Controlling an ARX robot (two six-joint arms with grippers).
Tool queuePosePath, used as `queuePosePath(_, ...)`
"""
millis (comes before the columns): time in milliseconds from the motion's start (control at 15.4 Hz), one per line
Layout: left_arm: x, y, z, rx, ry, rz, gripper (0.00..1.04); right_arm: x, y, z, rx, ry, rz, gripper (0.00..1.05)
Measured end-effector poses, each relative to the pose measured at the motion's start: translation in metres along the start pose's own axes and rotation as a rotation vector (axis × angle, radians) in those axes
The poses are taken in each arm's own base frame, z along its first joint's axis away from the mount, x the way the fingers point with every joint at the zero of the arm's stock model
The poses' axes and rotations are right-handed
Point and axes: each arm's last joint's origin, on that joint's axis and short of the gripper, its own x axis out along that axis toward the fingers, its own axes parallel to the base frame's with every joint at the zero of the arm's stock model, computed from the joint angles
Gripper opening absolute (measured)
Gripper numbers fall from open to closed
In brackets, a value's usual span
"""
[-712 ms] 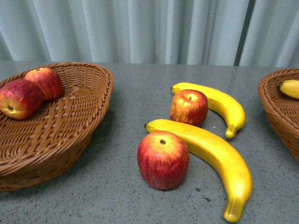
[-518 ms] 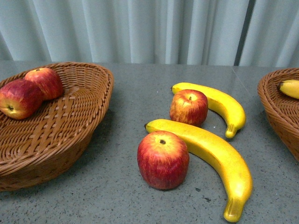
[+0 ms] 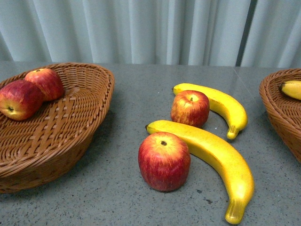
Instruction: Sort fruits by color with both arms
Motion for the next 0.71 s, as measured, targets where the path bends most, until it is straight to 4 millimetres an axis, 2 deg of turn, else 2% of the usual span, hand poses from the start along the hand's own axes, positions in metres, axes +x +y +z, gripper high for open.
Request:
queuePosePath(388, 0.0, 0.0, 0.0, 0.0, 0.0, 0.0, 0.98, 0.0, 0.0, 0.0, 0.0, 0.0, 0.0, 0.98)
queuePosePath(518, 0.008, -0.001, 0.002, -0.016, 0.173, 0.136, 0.98, 0.0, 0.0, 0.0, 0.0, 0.0, -0.004, 0.98)
queuePosePath(583, 0.024, 0.0, 0.022, -0.016, 0.159, 0.173, 0.98, 0.0, 0.0, 0.0, 0.0, -0.002, -0.002, 0.98)
queuePosePath(712, 0.067, -0.011, 0.063, 0.018, 0.064, 0.061, 0.98, 0.0, 0.0, 0.0, 0.0, 0.0, -0.003, 0.98)
